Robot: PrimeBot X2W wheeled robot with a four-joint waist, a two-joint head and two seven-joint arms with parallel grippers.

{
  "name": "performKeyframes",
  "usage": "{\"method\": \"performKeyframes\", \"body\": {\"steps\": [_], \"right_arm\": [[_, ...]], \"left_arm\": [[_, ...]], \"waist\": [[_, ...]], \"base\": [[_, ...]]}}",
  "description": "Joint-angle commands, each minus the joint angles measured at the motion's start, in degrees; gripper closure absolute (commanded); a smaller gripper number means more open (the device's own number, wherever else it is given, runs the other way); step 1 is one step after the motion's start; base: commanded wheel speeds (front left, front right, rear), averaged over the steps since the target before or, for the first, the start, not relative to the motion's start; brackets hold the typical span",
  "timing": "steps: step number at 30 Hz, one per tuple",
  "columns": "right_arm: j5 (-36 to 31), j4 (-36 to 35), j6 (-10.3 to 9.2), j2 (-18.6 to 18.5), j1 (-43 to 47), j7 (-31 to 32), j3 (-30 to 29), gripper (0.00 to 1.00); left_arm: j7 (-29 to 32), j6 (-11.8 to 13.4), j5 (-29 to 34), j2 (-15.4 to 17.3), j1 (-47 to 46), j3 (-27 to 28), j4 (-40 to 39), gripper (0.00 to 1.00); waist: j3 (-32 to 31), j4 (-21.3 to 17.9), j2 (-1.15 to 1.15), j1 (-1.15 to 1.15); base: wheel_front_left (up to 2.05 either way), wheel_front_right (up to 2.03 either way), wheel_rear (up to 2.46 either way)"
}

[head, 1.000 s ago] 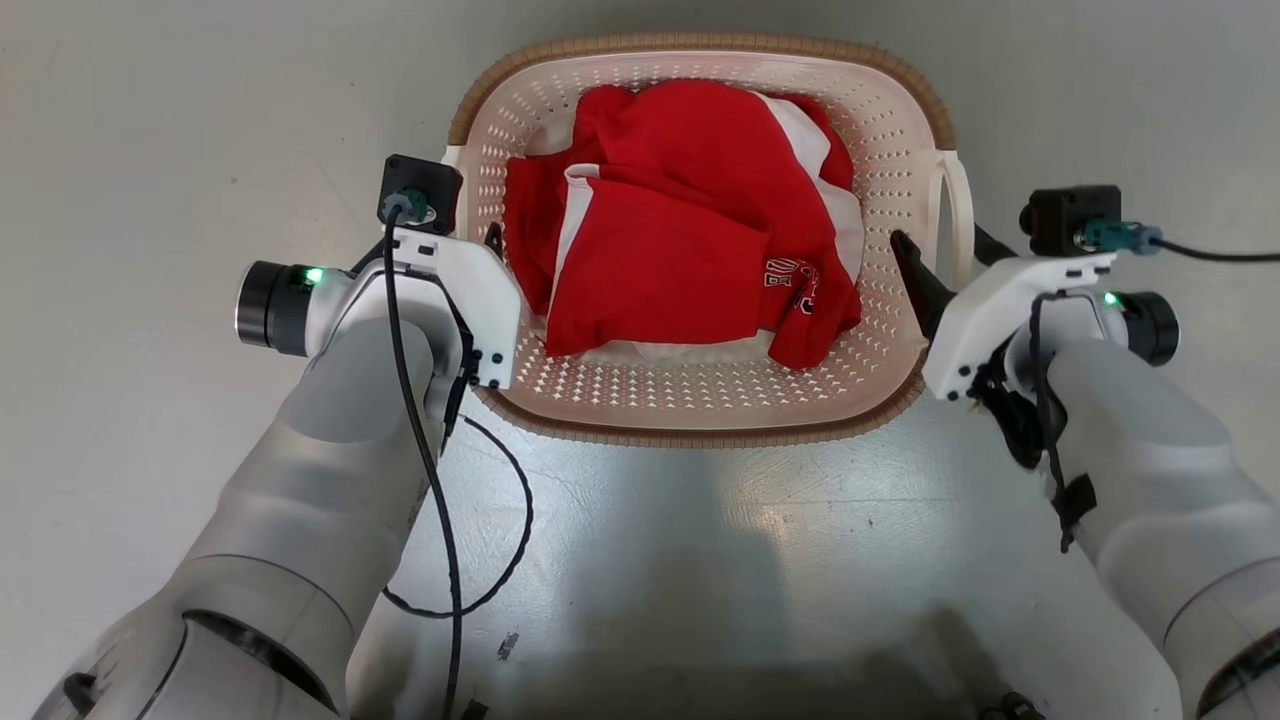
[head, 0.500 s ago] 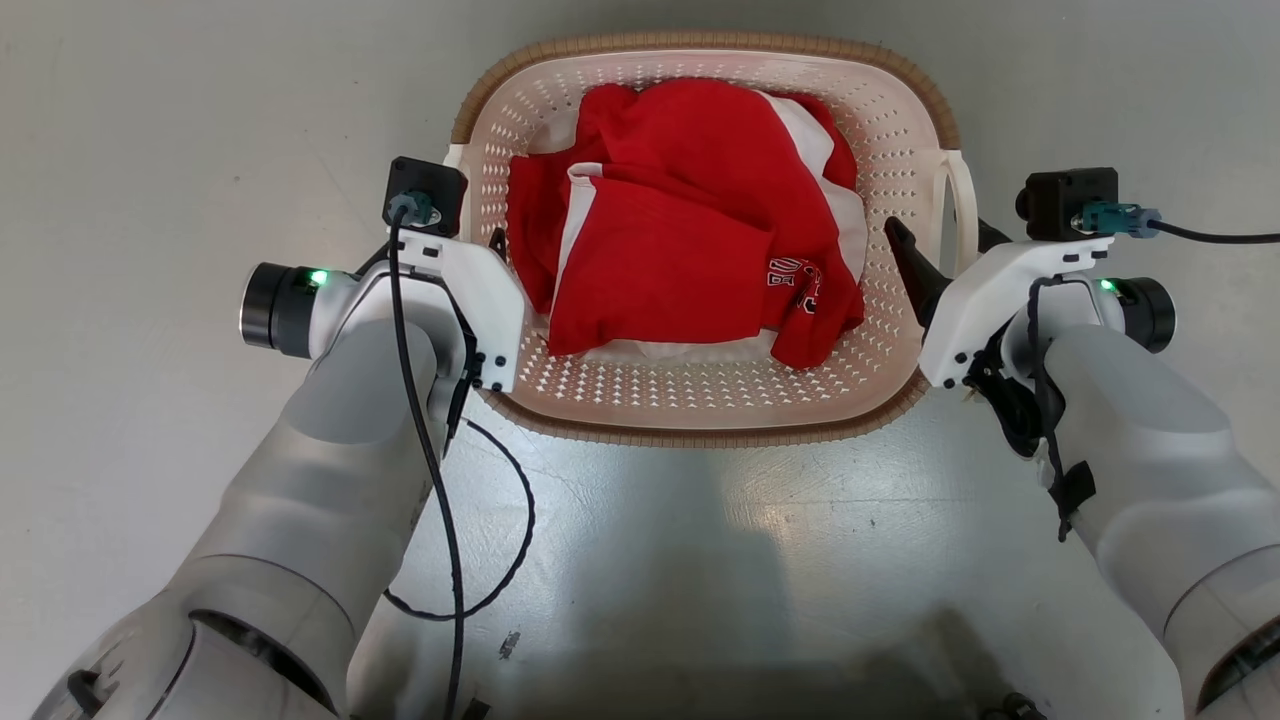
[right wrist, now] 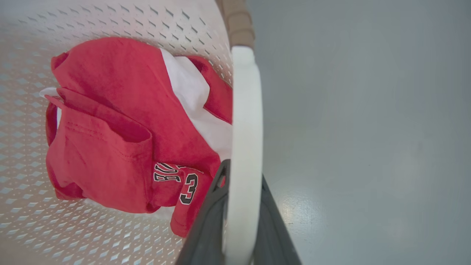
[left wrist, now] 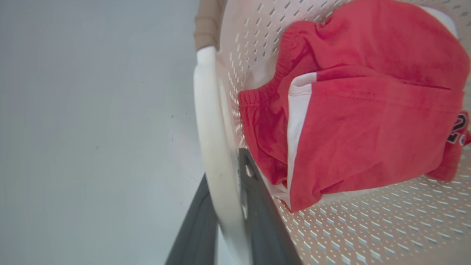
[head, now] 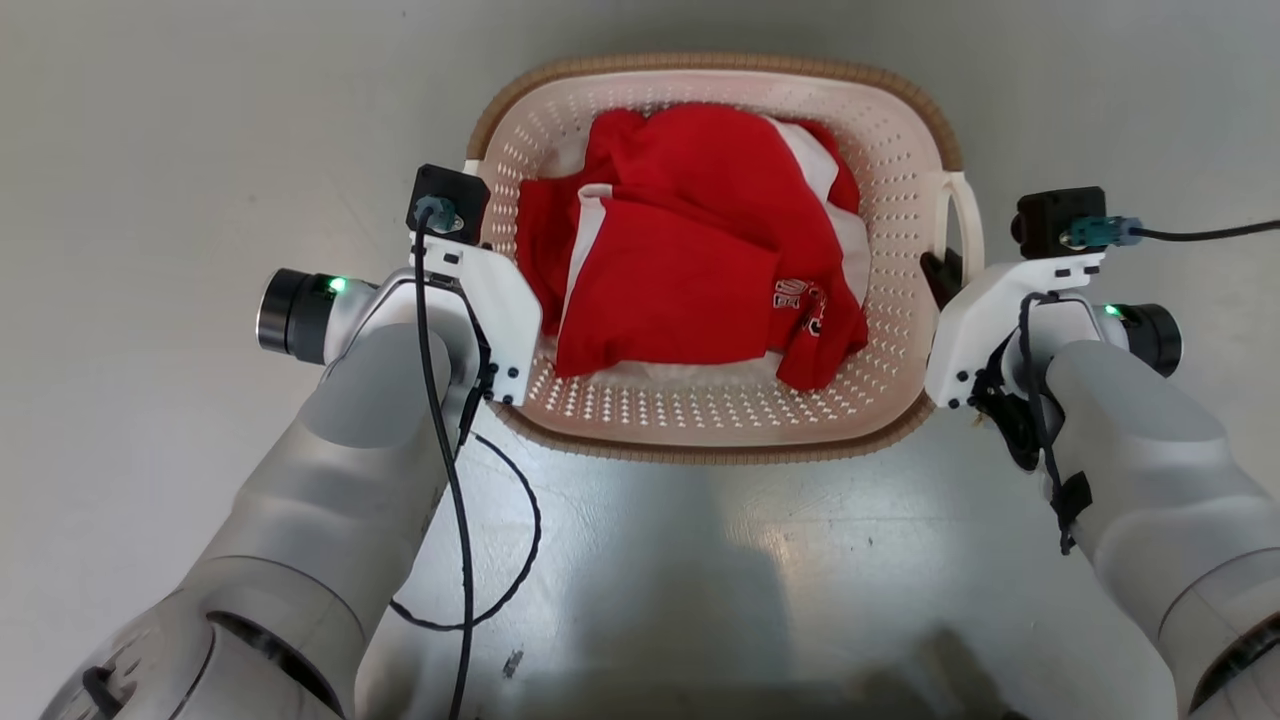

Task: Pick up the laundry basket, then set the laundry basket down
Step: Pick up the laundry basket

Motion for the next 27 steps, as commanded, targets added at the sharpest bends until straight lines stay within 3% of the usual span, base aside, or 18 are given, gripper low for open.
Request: {"method": "performKeyframes", "body": {"steps": [1, 6, 27], "right_arm": [[-0.1, 0.1, 0.40, 0.7, 2.5, 0.5, 1.2, 1.00], [0.9, 0.0, 0.40, 1.3, 3.8, 3.9, 2.3, 1.00], [5.1, 0.2, 0.40, 3.0, 11.9, 14.8, 6.8, 1.00]], "left_arm": [[0.1, 0.4, -0.6, 1.7, 0.5, 0.3, 0.0, 1.00], [1.9, -0.4, -0.8, 1.8, 1.8, -0.3, 0.8, 1.00], [16.9, -7.8, -5.7, 3.3, 14.9, -0.5, 1.6, 1.00]], "waist": [[-1.3, -0.2, 0.00, 0.00], [-6.2, -0.9, 0.00, 0.00], [-34.5, -4.8, 0.00, 0.00]], "base": [[0.00, 0.00, 0.00], [0.00, 0.00, 0.00], [0.00, 0.00, 0.00]]}}
